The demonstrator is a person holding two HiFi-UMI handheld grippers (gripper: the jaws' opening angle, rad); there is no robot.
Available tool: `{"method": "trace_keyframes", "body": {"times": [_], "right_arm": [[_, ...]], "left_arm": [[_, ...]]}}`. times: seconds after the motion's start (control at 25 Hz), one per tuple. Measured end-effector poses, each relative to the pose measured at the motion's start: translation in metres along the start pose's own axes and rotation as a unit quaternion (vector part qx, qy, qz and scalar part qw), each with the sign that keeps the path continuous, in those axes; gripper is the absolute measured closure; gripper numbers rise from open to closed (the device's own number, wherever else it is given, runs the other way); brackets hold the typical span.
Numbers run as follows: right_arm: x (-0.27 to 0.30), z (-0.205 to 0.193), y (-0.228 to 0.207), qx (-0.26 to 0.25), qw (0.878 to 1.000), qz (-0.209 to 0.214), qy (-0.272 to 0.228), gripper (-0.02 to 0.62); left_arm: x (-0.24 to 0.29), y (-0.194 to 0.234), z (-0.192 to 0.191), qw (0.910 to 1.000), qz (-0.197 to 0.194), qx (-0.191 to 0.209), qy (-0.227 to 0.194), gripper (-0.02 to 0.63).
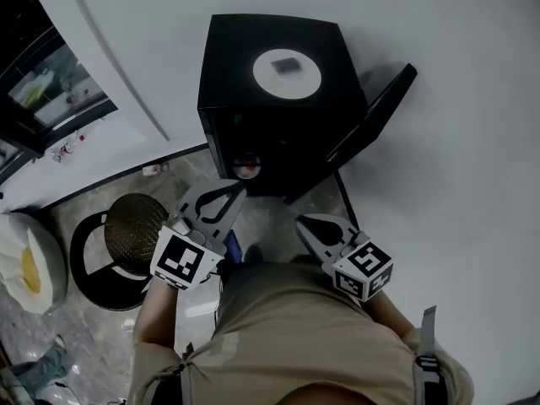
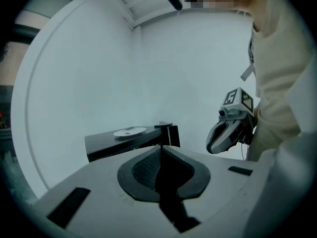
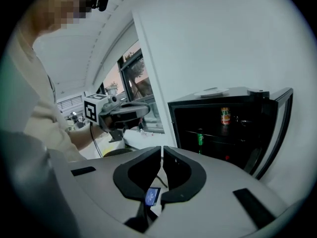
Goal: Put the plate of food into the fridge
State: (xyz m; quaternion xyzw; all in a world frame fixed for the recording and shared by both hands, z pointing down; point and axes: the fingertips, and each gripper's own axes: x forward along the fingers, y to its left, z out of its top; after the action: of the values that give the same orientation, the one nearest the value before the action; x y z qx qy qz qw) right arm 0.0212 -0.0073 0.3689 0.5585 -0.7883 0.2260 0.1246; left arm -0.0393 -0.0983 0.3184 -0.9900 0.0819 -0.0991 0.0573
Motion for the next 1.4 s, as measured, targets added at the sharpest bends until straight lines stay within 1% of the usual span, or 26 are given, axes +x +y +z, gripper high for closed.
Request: {"method": "trace_keyframes", "body": {"times": [0.08,0.2,0.24,0.32,0.4,0.52,0.6,0.64,0.72,0.92,1.0,1.04,1.24,1.4], "right_arm": [[0.007,0.004,0.002,-0.006,1.000,0.005,0.004,0.569],[0.008,-0.002,0.002,-0.001,1.000,0.016,0.006,0.569],[0.008,-0.003,0.002,0.002,1.000,0.019,0.005,0.569],[0.007,-0.002,0.000,0.003,1.000,0.021,0.000,0.569],[0.009,0.000,-0.004,0.002,1.000,0.026,-0.004,0.569],[0.008,-0.002,-0.016,0.006,0.999,0.037,-0.009,0.569],[0.007,-0.003,-0.029,0.023,0.999,0.043,-0.013,0.569],[0.006,-0.002,-0.036,0.033,0.998,0.048,-0.015,0.569],[0.005,0.000,-0.049,0.051,0.997,0.056,-0.020,0.569],[0.000,-0.002,-0.077,0.095,0.993,0.066,-0.022,0.569],[0.000,-0.003,-0.083,0.105,0.992,0.069,-0.023,0.569],[0.000,-0.004,-0.086,0.109,0.991,0.071,-0.024,0.569],[-0.001,-0.009,-0.098,0.131,0.988,0.076,-0.024,0.569],[0.000,-0.012,-0.104,0.144,0.986,0.078,-0.025,0.569]], "left_arm": [[0.008,0.010,0.004,0.9990,-0.001,0.043,0.010,0.594],[0.019,0.011,0.007,0.9934,0.003,0.111,0.030,0.592],[0.021,0.012,0.009,0.9916,0.007,0.125,0.033,0.592],[0.026,0.016,0.015,0.9898,0.012,0.137,0.035,0.580],[0.033,0.022,0.018,0.9886,0.013,0.144,0.043,0.500],[0.049,0.024,0.016,0.9837,0.020,0.166,0.066,0.456],[0.064,0.025,0.014,0.9781,0.019,0.187,0.090,0.394],[0.072,0.026,0.013,0.9740,0.016,0.200,0.105,0.361],[0.089,0.030,0.012,0.9631,0.014,0.234,0.133,0.333],[0.139,0.051,0.014,0.9288,0.016,0.318,0.189,0.328],[0.154,0.060,0.010,0.9150,0.013,0.341,0.215,0.328],[0.159,0.064,0.007,0.9096,0.011,0.348,0.227,0.328],[0.176,0.071,-0.010,0.8907,0.000,0.367,0.268,0.330],[0.185,0.071,-0.018,0.8790,-0.001,0.383,0.284,0.330]]}}
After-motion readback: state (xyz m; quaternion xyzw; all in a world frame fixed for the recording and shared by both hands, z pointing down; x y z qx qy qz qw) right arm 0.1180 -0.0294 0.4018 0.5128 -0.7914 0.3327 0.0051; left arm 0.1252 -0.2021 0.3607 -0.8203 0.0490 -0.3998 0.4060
